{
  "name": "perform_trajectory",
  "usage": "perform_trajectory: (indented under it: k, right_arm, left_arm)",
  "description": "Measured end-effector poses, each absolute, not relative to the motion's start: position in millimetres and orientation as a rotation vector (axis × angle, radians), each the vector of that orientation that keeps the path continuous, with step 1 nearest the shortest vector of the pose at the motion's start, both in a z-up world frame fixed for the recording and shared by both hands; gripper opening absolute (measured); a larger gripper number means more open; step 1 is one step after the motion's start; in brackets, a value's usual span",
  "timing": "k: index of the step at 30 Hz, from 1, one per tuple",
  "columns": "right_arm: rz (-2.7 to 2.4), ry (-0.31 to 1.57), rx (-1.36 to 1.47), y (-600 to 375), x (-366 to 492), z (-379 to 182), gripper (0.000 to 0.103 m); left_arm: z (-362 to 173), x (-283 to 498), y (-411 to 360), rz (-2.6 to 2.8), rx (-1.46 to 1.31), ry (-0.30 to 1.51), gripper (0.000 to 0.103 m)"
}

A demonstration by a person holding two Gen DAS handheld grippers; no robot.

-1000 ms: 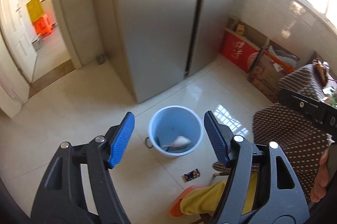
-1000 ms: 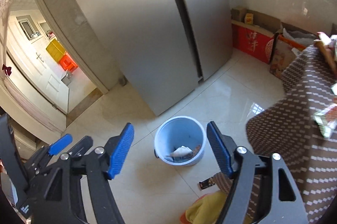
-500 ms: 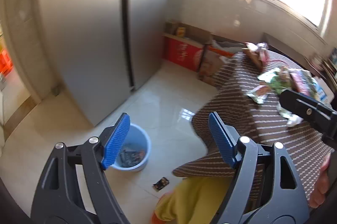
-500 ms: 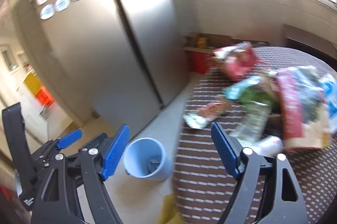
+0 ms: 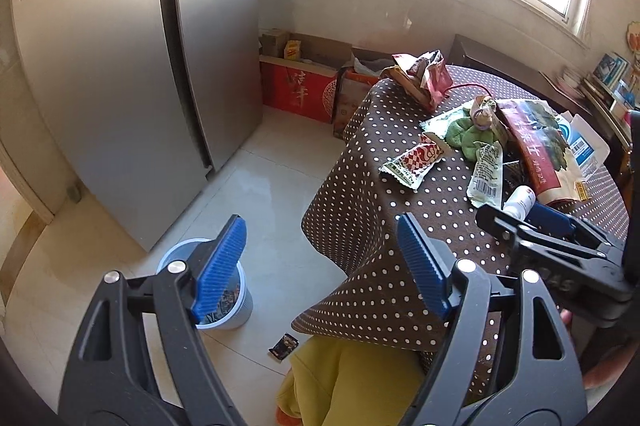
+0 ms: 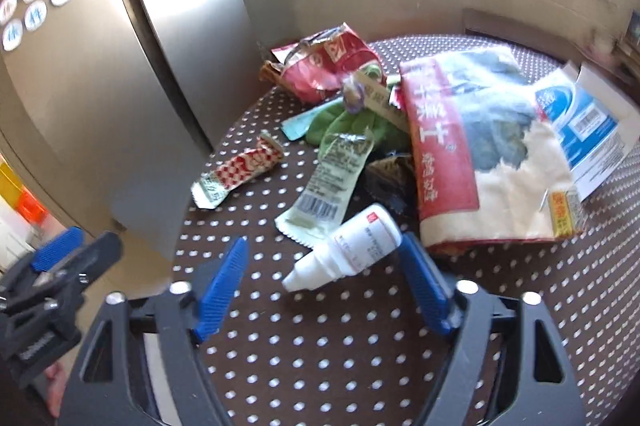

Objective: Collect trash
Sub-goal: 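Grasp the red-white wrapper with the left gripper while the right grasps the white bottle, then carry the wrapper and white bottle over the bucket and release them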

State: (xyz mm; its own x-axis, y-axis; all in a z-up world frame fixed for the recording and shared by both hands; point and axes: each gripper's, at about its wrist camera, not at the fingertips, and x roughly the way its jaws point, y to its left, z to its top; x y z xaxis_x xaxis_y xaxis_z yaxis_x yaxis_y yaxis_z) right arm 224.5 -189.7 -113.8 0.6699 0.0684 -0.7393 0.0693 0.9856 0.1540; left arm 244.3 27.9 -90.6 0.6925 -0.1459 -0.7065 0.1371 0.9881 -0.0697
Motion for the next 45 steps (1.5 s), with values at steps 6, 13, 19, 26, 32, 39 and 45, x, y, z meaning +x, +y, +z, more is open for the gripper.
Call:
perform_trajectory:
  k: [6,13,19,26,32,39,45]
  right_arm:
    - [0.045,0.839,0.218,-196,227,-112,0.033]
    - [0.094,0.742,0.239,-210,211,-75,0.030]
    - [0.005,0.687,0.258,-243,210,-59,0.030]
    - [-0.057,0.690,0.295,-267,217,-61,0.030]
    - [-0.016,0.670,0.286,-256,204,-51,0.030]
    - [0.118,0.655,0.219,-199,212,-40,0.030]
    - [0.293,0.675,0.168,-129,228,-37,0.030]
  left_arm:
    - [-89,252,20,-0.163,0.006,0.790,0.078]
    - [-89,280,-14,-0.241,0.060,0.795,0.082]
    - [-108,315,-50,-0.318,0.121,0.829,0.082]
    - [-118,328,-42,-0.259,0.109,0.846,0.021]
    - [-119,319,-4,-0.196,0.032,0.856,0.014]
    - [-127,306,44,-0.128,-0.059,0.881,0.014]
    - [-132,297,91,-0.041,-0.101,0.894,0.014]
